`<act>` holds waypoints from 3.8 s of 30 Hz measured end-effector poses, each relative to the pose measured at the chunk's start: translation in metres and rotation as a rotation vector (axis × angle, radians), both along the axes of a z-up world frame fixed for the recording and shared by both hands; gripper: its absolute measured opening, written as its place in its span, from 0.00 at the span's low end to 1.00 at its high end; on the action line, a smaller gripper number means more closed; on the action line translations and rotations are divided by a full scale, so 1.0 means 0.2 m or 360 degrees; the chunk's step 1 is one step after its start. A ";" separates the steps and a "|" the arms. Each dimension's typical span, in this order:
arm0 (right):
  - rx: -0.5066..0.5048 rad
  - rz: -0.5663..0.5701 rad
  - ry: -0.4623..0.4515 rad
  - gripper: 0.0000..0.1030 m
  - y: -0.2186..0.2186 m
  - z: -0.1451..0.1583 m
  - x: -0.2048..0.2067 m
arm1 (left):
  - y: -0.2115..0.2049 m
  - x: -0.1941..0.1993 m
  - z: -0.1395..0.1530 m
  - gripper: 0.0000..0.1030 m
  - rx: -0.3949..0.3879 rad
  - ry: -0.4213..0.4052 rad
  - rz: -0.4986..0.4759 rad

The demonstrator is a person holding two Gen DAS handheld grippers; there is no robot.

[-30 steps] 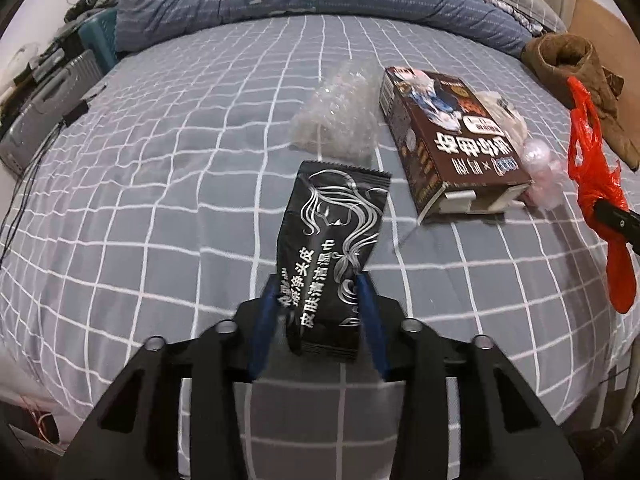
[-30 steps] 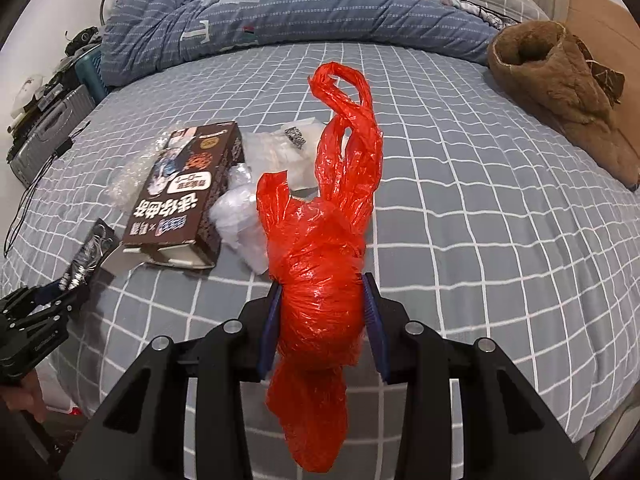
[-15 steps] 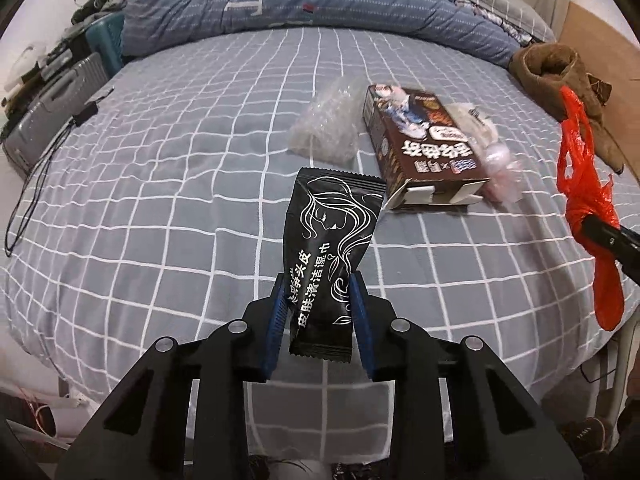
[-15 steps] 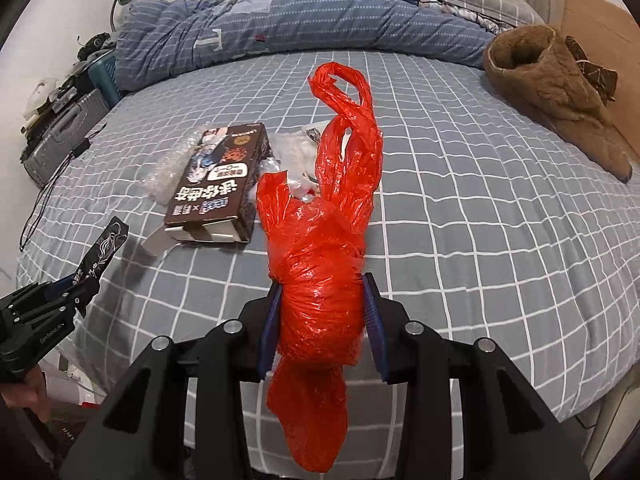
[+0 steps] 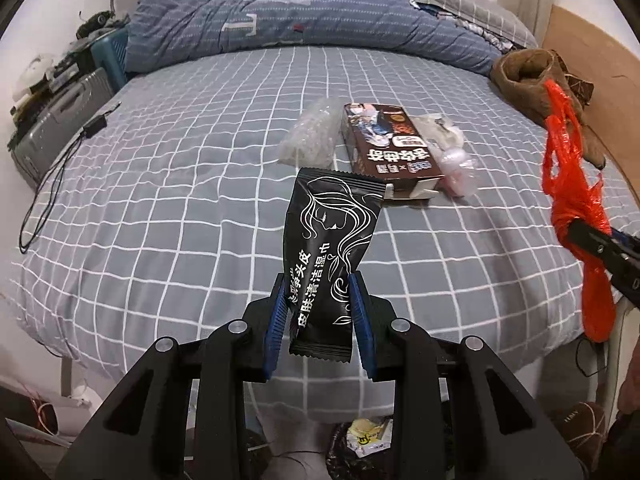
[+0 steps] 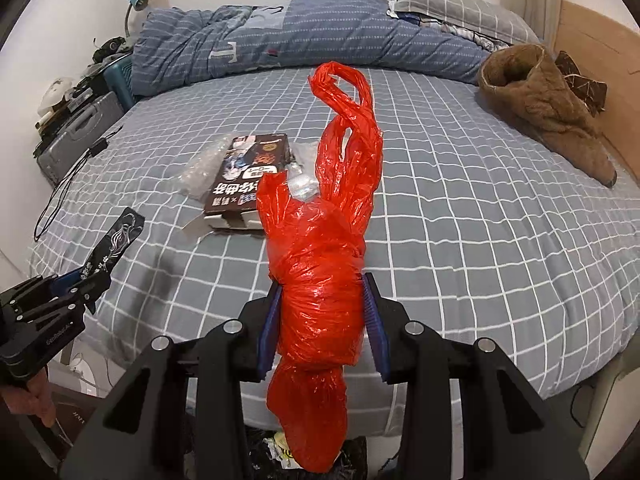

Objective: Collect trash
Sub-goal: 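Lift the packet and red bag and carry both toward the bin, then open the left tool to drop the packet while the right tool drops the red bag into the bin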

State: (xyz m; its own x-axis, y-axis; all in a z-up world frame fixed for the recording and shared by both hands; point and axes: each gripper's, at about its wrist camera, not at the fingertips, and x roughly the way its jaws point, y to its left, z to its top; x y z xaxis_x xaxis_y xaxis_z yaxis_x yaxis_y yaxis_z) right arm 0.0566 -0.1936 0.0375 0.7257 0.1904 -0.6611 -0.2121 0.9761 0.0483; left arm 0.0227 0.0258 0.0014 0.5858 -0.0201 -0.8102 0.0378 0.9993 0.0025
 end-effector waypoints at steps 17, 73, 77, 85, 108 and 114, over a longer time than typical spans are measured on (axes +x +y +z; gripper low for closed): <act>-0.0014 0.0035 -0.0040 0.35 0.04 0.04 -0.30 | -0.04 -0.25 0.12 0.29 -0.0052 -0.0047 -0.0008; -0.0090 0.0048 0.0143 0.36 0.13 -0.48 -0.98 | -0.08 -0.97 -0.27 0.29 -0.0162 0.0126 0.0020; -0.0098 0.0042 0.0187 0.36 0.13 -0.58 -1.01 | -0.08 -0.99 -0.36 0.29 -0.0166 0.0162 0.0030; -0.0113 0.0036 0.0320 0.36 0.15 -0.80 -0.99 | -0.09 -0.99 -0.49 0.29 -0.0153 0.0205 0.0029; -0.0193 0.0054 0.0666 0.37 0.26 -1.23 -0.73 | -0.12 -0.78 -0.92 0.30 -0.0086 0.0419 0.0031; -0.0230 0.0094 0.0702 0.38 0.32 -1.30 -0.69 | -0.08 -0.74 -0.97 0.30 -0.0080 0.0449 0.0070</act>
